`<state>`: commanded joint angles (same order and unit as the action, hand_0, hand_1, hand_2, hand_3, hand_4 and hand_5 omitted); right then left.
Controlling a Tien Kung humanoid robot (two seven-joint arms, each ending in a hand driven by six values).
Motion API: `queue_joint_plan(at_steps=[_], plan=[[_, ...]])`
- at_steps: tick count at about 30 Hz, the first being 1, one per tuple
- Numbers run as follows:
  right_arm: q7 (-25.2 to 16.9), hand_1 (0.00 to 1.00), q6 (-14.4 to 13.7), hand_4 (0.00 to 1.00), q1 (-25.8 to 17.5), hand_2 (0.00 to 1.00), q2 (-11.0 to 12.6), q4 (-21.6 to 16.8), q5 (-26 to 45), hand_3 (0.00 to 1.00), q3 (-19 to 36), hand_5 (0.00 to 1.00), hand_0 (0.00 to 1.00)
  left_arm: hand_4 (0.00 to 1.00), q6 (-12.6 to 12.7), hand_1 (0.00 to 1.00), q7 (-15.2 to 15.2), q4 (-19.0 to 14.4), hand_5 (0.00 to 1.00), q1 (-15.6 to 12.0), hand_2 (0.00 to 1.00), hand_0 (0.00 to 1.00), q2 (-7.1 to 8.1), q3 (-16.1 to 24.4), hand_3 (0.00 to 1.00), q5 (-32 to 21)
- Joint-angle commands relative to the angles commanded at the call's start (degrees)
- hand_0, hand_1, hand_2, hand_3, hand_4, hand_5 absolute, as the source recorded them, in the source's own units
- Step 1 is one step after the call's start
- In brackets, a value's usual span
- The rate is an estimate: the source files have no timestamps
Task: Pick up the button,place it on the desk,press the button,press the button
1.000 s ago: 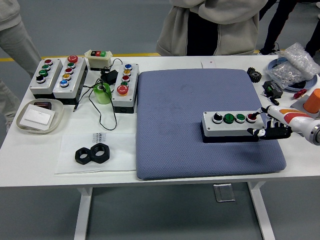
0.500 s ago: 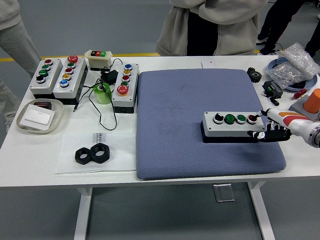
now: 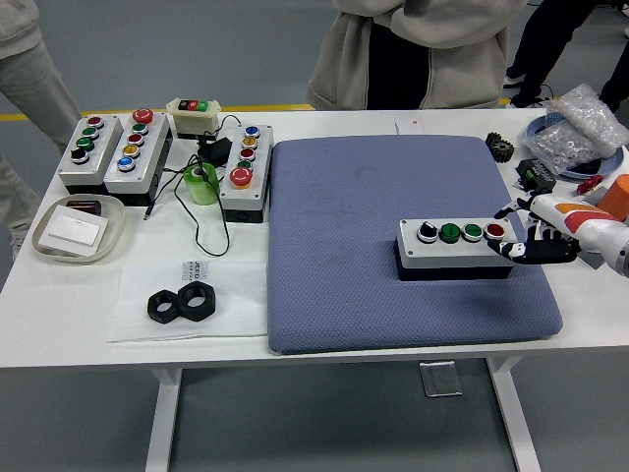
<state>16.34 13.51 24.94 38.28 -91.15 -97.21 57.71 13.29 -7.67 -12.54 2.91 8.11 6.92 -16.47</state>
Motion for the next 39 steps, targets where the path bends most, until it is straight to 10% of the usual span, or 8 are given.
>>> queue_joint_plan(at_steps=[39], plan=[[1.0,0.186,1.7,0.724,2.7,0.293,-3.1,3.3,-0.7,0.83,-4.9,0.745,0.24,0.64,-0.2,0.831,-0.6,0.0,0.998,1.1,0.893,0.7,0.06,-1.4,0.825,-2.2]])
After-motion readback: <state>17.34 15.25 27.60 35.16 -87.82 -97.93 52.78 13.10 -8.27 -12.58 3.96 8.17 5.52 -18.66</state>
